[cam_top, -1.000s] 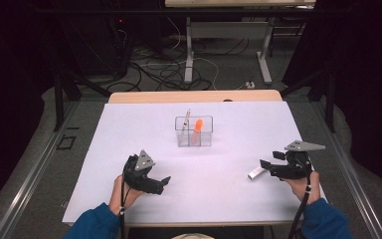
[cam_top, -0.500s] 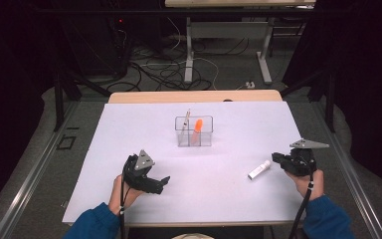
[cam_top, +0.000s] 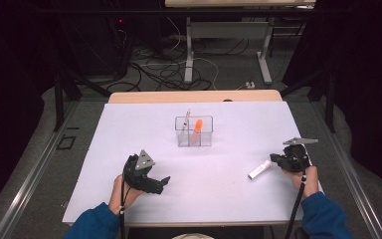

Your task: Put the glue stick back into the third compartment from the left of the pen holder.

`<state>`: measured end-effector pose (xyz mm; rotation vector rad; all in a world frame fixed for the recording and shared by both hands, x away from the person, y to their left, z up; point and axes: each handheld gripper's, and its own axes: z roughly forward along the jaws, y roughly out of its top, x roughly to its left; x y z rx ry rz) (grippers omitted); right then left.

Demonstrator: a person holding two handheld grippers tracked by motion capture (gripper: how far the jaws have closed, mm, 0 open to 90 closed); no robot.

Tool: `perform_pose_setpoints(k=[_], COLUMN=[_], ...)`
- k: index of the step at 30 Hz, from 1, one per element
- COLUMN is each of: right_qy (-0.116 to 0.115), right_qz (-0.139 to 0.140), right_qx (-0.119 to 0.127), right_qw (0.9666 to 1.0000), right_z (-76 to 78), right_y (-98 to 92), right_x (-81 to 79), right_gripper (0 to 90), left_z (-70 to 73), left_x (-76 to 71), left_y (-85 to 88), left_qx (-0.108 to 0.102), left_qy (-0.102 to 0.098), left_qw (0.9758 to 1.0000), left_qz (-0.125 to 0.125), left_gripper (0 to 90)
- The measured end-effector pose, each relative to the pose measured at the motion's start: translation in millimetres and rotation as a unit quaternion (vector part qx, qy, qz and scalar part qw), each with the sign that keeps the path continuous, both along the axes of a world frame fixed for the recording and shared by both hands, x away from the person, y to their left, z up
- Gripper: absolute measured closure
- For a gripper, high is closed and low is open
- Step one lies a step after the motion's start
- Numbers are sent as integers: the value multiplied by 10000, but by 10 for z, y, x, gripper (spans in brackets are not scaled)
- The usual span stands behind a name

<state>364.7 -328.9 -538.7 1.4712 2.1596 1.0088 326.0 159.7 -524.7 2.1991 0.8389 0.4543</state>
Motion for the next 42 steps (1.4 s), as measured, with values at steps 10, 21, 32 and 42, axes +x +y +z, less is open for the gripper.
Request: perform_pose_setpoints(k=[10,21,32,42], right_qy=[170,221,229,288], right_qz=[138,418,690,948], right_qx=[15,-47,-51,-134], right_qw=[9998,9989,9973,9950], right_z=[-41,-70,-76,-80], right_y=[71,226,376,560], right_x=[58,90,76,61], right_gripper=[900,900,900,900], left_z=[1,1,5,2], left_x=[0,2,2,2], left_y=[2,2,2,1], left_qx=[-10,16,38,28], left_qy=[5,-16,4,-14], left_qw=[10000,10000,10000,10000], left_qz=[21,18,13,19], left_gripper=[2,3,3,4])
